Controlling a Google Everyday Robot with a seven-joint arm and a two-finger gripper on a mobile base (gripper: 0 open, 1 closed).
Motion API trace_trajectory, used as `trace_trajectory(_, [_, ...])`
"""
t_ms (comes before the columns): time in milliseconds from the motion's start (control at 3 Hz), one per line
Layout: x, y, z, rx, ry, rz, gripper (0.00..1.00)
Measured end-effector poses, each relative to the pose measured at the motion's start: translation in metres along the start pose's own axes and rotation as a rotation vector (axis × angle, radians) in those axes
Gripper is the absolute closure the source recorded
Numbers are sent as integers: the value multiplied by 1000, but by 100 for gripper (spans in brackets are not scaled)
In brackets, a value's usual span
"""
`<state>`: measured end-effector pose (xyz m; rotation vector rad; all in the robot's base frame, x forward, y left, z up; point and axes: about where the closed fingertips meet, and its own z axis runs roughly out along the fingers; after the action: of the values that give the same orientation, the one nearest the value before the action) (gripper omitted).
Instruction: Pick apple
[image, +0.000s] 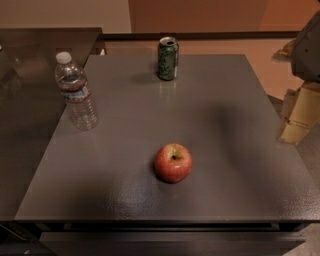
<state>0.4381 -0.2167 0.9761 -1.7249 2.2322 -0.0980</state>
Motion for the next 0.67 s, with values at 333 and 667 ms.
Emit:
trace_trajectory(333, [0, 0, 0, 0, 0, 0, 0])
trace_trajectory(667, [-3, 0, 1, 2, -16, 0, 0])
